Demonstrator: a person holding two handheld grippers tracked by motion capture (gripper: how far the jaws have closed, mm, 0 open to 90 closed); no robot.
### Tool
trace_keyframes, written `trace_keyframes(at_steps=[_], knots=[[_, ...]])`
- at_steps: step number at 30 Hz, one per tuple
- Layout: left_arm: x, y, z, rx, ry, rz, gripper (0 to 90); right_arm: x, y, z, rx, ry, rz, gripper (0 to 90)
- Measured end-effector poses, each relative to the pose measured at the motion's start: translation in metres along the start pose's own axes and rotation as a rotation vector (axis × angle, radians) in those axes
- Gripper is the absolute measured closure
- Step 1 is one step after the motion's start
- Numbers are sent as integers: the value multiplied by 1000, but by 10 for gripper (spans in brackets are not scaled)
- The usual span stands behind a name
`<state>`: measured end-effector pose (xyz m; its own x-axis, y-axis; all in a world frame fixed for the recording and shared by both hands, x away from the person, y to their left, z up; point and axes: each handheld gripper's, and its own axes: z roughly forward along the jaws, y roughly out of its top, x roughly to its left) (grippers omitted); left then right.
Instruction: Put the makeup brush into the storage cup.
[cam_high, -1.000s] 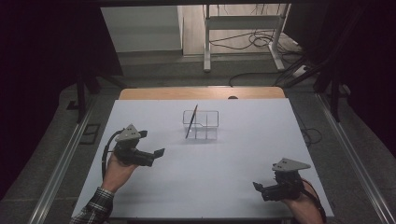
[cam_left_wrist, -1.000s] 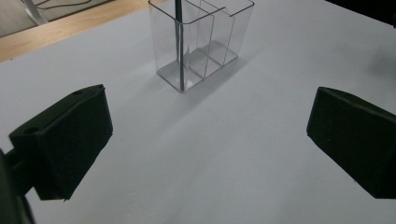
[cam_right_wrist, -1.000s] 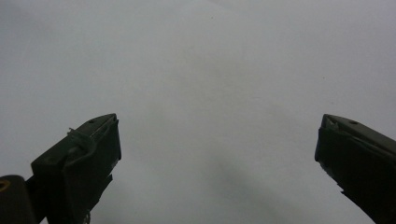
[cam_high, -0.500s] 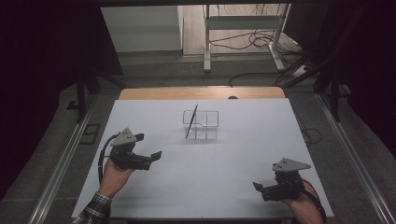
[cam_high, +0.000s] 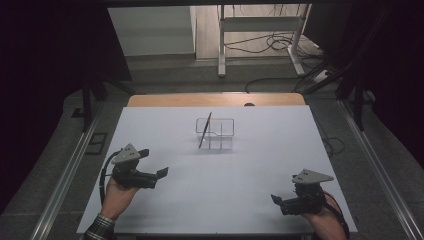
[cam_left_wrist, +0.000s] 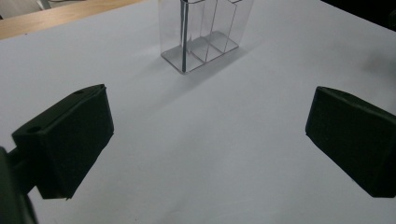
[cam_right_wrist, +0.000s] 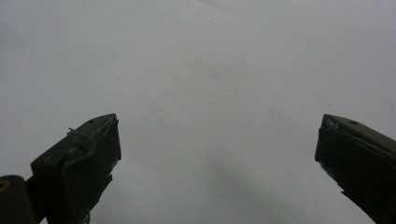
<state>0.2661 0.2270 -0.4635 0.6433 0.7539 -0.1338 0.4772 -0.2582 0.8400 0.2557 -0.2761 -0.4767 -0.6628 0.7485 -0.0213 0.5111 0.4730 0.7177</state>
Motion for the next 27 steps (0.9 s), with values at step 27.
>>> trace_keyframes(at_steps=[27], knots=[[-7,-22,-21,15,33,-17,19,1,0,0,-19,-25,12,2]])
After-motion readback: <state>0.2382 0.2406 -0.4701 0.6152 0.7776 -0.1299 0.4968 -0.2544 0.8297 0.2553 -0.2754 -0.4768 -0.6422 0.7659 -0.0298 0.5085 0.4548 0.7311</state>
